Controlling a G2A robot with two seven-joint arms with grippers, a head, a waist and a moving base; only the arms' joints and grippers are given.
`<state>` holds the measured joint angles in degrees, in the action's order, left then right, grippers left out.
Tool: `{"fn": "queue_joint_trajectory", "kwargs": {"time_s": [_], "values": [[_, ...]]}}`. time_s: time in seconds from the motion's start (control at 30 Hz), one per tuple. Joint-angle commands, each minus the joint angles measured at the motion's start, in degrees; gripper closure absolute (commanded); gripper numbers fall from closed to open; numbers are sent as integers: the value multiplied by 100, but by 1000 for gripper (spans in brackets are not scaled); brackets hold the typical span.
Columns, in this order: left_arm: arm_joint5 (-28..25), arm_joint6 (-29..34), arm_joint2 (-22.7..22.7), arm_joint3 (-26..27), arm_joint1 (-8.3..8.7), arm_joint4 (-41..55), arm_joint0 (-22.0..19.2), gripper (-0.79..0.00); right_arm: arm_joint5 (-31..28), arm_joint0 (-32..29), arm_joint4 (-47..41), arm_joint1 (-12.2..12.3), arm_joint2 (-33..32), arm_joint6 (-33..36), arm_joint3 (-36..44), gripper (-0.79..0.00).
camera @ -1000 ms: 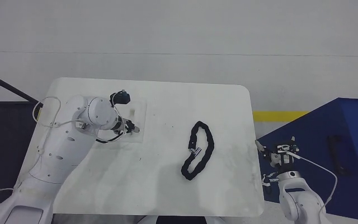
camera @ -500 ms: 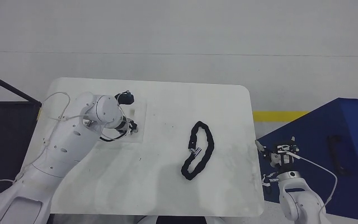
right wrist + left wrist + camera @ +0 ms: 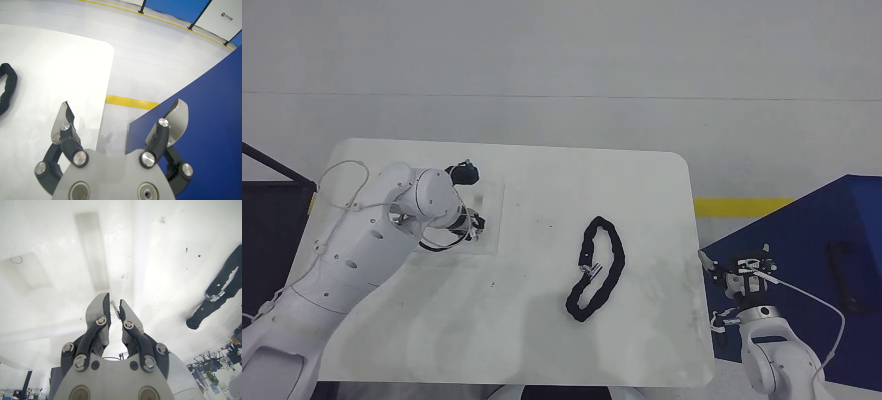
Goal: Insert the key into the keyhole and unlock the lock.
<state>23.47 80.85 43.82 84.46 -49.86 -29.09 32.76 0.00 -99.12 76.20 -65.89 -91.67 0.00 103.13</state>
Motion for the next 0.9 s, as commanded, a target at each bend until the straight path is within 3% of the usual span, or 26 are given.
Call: {"fn": "queue_joint_trajectory", "kwargs": {"time_s": [0.0,0.17,0.5,0.73,0.87], "values": [[71,-71,-81,53,67,90,-15,-71,0,0,0,0,0,0,0,-785],[266,-267,-296,255,254,345,-73,0,0,0,0,0,0,0,0,-785],[718,-718,-738,730,747,945,-275,0,0,0,0,0,0,0,0,-785],[980,-981,-891,1197,1232,1639,-479,0,0,0,0,0,0,0,0,-785],[1163,-1166,-695,1554,1541,2336,-465,0,0,0,0,0,0,0,0,-785]]}}
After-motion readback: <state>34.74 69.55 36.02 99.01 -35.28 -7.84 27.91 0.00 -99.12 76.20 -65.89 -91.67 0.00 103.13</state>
